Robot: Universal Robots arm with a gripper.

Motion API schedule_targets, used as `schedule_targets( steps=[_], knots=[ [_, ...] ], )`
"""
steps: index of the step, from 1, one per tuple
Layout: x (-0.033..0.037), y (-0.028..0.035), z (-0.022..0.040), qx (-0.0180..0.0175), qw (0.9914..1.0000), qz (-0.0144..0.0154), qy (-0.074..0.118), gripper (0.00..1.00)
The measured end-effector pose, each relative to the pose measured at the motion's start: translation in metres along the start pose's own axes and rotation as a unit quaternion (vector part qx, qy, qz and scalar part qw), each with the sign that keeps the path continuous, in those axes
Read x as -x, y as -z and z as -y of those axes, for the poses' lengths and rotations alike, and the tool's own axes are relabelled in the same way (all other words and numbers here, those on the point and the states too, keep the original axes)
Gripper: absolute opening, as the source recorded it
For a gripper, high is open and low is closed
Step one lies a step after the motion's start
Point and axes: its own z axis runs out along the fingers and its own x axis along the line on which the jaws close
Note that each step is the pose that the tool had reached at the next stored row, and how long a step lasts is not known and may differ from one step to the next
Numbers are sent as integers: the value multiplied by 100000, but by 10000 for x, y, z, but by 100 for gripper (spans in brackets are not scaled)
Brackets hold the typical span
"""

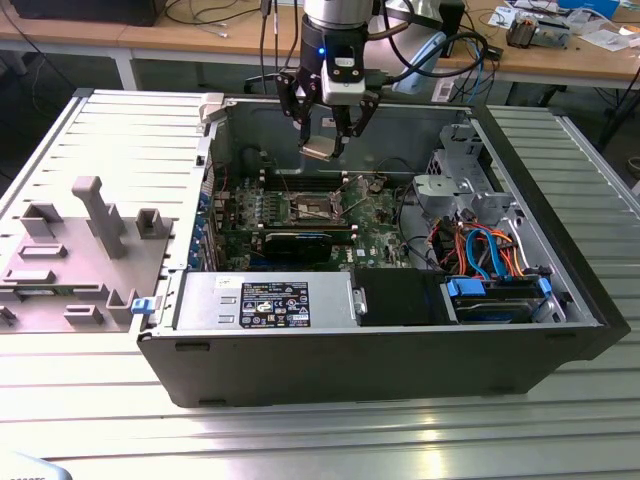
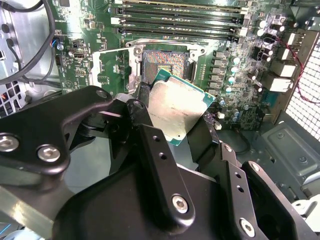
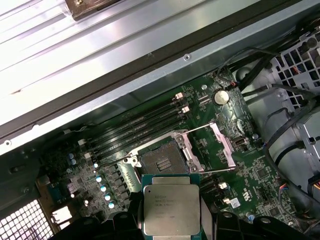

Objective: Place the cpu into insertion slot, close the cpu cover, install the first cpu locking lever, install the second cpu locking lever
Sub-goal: 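Place the cpu into insertion slot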

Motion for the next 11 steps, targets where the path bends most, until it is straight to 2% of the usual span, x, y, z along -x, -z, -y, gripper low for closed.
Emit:
schedule_targets(
  steps=[11],
  knots=[
    [0,-6,0,19,99993,-7,-1196,55]
  ],
)
